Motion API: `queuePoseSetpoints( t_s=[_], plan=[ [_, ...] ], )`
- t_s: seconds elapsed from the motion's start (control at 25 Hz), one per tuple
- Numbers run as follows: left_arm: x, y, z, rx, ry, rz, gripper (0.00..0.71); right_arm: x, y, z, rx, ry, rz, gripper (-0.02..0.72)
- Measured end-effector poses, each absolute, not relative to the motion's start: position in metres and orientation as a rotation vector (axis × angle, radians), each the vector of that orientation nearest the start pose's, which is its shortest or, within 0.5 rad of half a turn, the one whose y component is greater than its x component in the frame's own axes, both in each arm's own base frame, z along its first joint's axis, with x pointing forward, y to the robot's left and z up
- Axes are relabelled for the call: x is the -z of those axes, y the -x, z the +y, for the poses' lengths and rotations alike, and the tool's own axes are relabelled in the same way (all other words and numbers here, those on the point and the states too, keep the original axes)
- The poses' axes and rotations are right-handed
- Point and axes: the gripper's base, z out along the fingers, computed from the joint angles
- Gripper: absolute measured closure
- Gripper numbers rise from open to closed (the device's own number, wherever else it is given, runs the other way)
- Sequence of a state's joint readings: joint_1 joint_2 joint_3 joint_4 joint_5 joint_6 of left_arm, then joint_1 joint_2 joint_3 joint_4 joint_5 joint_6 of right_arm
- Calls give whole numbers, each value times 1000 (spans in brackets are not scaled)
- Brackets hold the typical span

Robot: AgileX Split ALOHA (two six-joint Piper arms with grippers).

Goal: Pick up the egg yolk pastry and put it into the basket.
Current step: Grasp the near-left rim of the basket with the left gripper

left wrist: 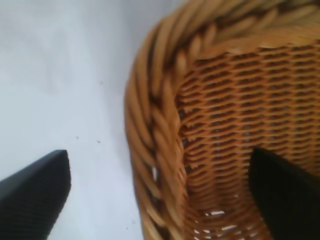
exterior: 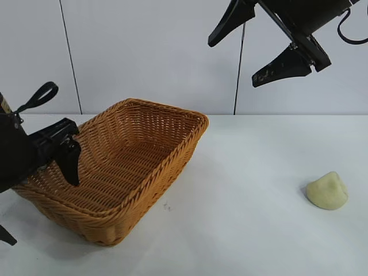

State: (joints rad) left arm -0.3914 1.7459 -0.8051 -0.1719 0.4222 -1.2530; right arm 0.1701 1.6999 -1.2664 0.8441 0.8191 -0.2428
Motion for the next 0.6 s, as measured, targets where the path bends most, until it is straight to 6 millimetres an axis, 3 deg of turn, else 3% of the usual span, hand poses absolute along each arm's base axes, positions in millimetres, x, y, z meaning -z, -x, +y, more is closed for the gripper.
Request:
queuePoseSetpoints(
  t_s=[0.4, 0.48, 0.6],
  plan=[
    [-129, -274, -119, 506, 1441, 2642, 37, -271, -348, 110, -959, -73, 2573, 59],
    [-129, -274, -119, 508, 1439, 2639, 120, -271, -348, 110, -960, -73, 2573, 59],
    [-129, -274, -119, 513, 1443, 2637, 325, -271, -348, 110, -960, -73, 2573, 59]
  ],
)
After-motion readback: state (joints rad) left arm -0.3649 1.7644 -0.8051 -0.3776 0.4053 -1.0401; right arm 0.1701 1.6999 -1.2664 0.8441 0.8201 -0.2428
